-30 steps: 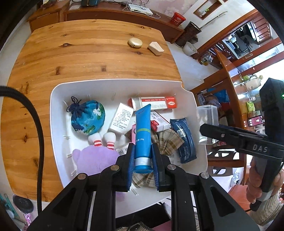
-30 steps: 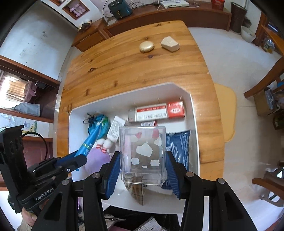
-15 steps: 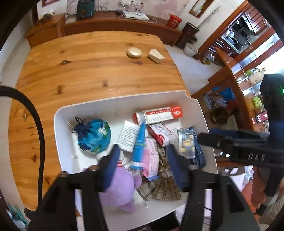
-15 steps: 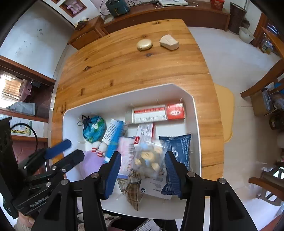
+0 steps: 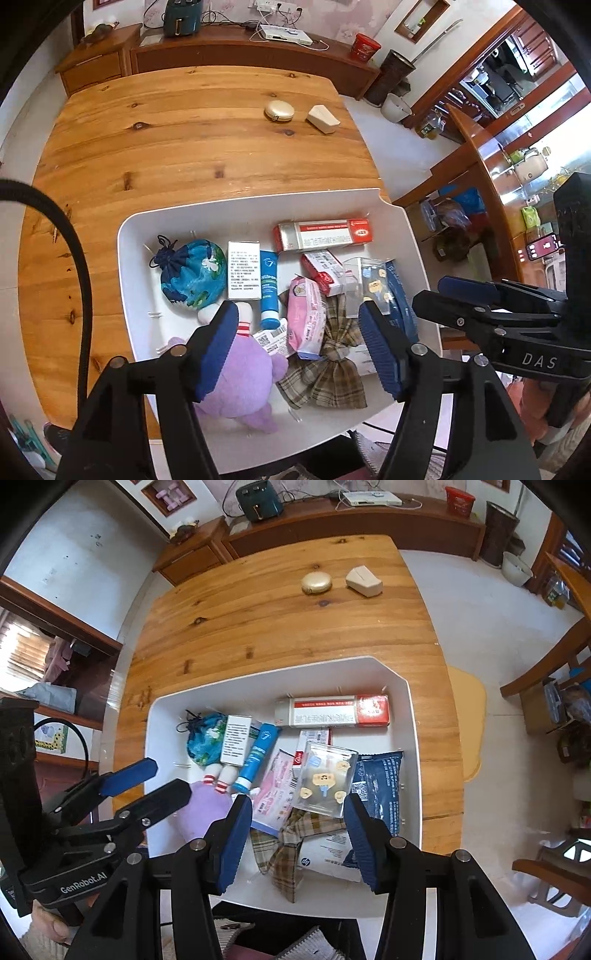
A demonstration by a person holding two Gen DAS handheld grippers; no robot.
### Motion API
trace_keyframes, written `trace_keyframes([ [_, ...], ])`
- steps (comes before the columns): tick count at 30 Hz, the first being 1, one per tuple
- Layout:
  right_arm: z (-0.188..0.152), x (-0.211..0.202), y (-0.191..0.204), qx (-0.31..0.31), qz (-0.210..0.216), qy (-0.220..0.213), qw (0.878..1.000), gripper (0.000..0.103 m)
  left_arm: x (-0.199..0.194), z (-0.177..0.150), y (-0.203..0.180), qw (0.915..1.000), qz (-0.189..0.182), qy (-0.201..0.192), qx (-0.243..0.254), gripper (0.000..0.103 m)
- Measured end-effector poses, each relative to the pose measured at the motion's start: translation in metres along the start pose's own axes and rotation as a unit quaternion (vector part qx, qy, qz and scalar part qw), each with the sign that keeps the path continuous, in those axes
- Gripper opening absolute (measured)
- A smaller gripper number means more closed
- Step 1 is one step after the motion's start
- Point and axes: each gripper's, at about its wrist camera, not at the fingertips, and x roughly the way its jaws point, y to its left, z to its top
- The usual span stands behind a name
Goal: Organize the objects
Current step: 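Open both tools to release the tube and clear box into the tray, then move the left tool toward the gold soap case while the right approaches the cream box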
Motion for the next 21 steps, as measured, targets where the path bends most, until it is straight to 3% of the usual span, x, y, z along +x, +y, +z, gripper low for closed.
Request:
trace_keyframes([
  [7, -0.007, -0.015, 0.008, -0.014, -0.004, -0.021, 1.000, 0.053, -0.018, -0.001, -0.005, 0.9998, 0.002, -0.016, -0.010, 0.072],
  [13, -0.010, -0.023, 0.005, -0.017, -0.009, -0.032, 0.999, 0.053, -0.035, 0.004, -0.012, 0.9984, 0.039, -0.041, -0.005, 0.072],
  [21, -0.002, -0.045, -0.002, -0.027, -0.023, -0.061, 0.998, 0.053, -0.050, 0.027, -0.023, 0.9965, 0.061, -0.057, 0.009, 0.072],
])
